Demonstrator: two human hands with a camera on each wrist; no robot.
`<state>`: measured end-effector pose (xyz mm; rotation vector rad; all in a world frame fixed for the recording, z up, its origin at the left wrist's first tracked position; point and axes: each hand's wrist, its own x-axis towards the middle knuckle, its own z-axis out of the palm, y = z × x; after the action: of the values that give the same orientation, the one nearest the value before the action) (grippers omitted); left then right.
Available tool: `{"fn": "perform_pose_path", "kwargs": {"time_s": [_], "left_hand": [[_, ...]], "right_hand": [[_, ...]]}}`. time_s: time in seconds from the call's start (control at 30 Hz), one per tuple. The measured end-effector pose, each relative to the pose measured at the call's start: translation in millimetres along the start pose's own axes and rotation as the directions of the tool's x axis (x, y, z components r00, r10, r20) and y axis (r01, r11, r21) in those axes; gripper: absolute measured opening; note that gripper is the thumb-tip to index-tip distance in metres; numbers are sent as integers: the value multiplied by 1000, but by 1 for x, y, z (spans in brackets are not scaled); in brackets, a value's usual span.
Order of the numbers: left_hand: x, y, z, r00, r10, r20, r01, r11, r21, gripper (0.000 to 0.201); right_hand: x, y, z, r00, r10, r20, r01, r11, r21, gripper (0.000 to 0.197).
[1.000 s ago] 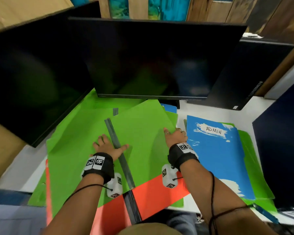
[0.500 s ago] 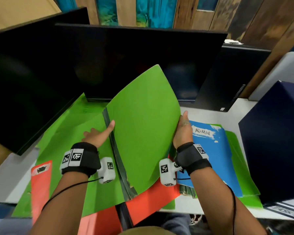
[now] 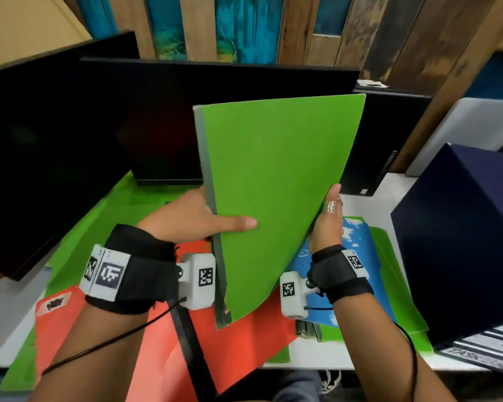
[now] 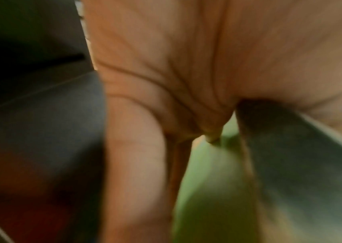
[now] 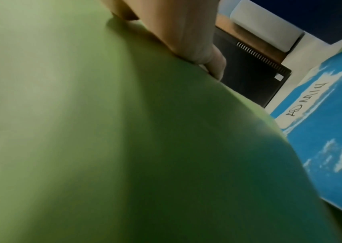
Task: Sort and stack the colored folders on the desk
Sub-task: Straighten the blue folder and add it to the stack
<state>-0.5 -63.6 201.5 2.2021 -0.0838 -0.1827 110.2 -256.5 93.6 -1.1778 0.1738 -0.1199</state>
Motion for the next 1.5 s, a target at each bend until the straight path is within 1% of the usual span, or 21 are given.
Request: {"fn": "perform_pose_path", "kwargs": {"time_s": [0.07,0.1,0.17,0.2,0.27,0.3,0.33,0.37,0.4,0.47,0.5,0.57,0.63,0.7,0.73,0.77,0.87,1.03,1.17,1.3,1.5], "left_hand": [[-3,16,7,996,94,0,-94,995,-13,44],[-3,22,9,989,145,-10,-145,989,-24,39],[-3,32,13,975,222,-31,-223,973,-61,29],[-2,36,15,968,242,-57,-246,966,-79,25],[3,41,20,960,249,-132,-265,956,-123,21],[9,41,23,955,239,-175,-266,952,-153,19],[14,41,27,948,219,-233,-265,946,-188,17],[24,37,31,936,168,-308,-245,942,-230,27],[34,33,36,917,115,-383,-224,941,-253,34],[57,22,51,873,-13,-488,-118,964,-238,52],[68,15,62,864,-75,-498,-46,973,-226,58],[88,3,88,880,-162,-446,68,973,-220,64],[103,-10,120,906,-230,-356,158,963,-221,68],[114,-19,155,927,-274,-255,234,956,-176,69],[115,-27,169,928,-289,-237,269,957,-112,70],[117,-34,184,929,-293,-226,298,954,-13,72],[121,-51,212,945,-274,-180,313,915,253,82],[131,-68,219,962,-260,-81,269,862,429,80],[140,-79,211,964,-265,-17,242,850,468,80],[144,-81,209,951,-307,45,250,844,474,89],[143,-74,218,933,-343,110,284,888,363,89]], "right_hand": [[-2,-5,1,1000,16,0,-16,1000,-3,112],[-1,-8,0,1000,5,-2,-5,1000,15,104],[5,-19,-1,998,-58,-10,58,998,17,80],[10,-24,-5,996,-87,-16,86,996,-37,69],[15,-33,-19,990,-131,45,136,983,-125,39],[18,-35,-31,983,-150,102,162,980,-118,41],[23,-32,-46,977,-155,145,173,977,-125,56],[24,-33,-60,975,-133,176,160,975,-155,72],[26,-34,-71,974,-109,199,152,965,-216,79],[29,-38,-87,979,-68,193,143,903,-406,77],[32,-37,-96,984,-74,162,149,840,-522,73],[35,-36,-111,991,-102,85,132,653,-746,71],[37,-31,-128,995,-97,-35,9,417,-909,79],[42,-26,-152,981,-64,-184,-166,222,-961,81],[42,-23,-159,973,-36,-229,-220,171,-961,79],[42,-20,-167,965,-8,-262,-259,146,-955,77],[45,-5,-189,948,30,-318,-318,145,-937,74],[47,9,-199,922,80,-380,-386,84,-919,67],[48,17,-198,905,125,-407,-414,32,-910,76],[50,23,-197,881,184,-437,-435,-49,-899,80],[52,27,-199,856,236,-460,-452,-88,-888,82]]}}
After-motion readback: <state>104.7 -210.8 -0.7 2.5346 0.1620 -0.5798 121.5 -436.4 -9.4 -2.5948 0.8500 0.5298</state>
